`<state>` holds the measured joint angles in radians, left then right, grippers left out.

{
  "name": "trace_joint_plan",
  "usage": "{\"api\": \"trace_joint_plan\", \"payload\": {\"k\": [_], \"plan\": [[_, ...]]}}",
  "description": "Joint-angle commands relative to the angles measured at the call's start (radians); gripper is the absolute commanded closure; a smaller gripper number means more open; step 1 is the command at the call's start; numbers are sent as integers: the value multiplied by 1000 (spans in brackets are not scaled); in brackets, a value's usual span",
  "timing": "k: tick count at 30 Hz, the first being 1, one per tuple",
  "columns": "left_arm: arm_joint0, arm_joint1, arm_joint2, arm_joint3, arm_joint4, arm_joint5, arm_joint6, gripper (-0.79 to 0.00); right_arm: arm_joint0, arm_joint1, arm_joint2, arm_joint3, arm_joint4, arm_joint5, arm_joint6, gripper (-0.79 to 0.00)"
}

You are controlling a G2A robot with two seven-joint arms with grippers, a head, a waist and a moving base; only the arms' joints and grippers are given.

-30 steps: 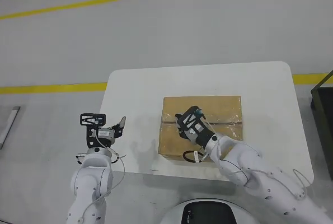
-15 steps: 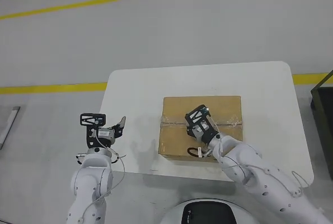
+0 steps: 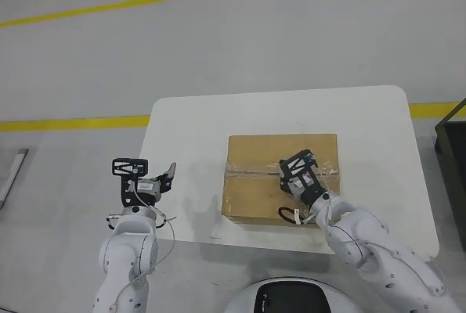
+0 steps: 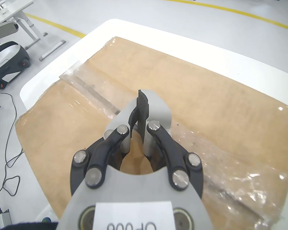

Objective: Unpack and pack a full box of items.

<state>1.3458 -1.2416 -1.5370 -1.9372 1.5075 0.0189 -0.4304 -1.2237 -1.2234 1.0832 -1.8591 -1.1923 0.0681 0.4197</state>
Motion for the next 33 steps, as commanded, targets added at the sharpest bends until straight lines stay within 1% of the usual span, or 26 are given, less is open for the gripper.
{"api": "trace_joint_plan", "payload": {"k": [1,7,13,23,30,33], "plan": [[0,0,0,0,0,0,0,-785,-20,3,19,-9,-9,-5,-6,0],[0,0,0,0,0,0,0,-785,-93,12,79,-45,-44,-4,-32,0],[0,0,0,0,0,0,0,-785,-147,18,146,-76,-17,-9,-49,0],[0,0,0,0,0,0,0,-785,-231,26,241,-127,-22,-19,-60,0],[0,0,0,0,0,0,0,-785,-299,30,308,-187,2,-13,-67,0],[0,0,0,0,0,0,0,-785,-313,30,346,-206,43,-16,-90,0]]}}
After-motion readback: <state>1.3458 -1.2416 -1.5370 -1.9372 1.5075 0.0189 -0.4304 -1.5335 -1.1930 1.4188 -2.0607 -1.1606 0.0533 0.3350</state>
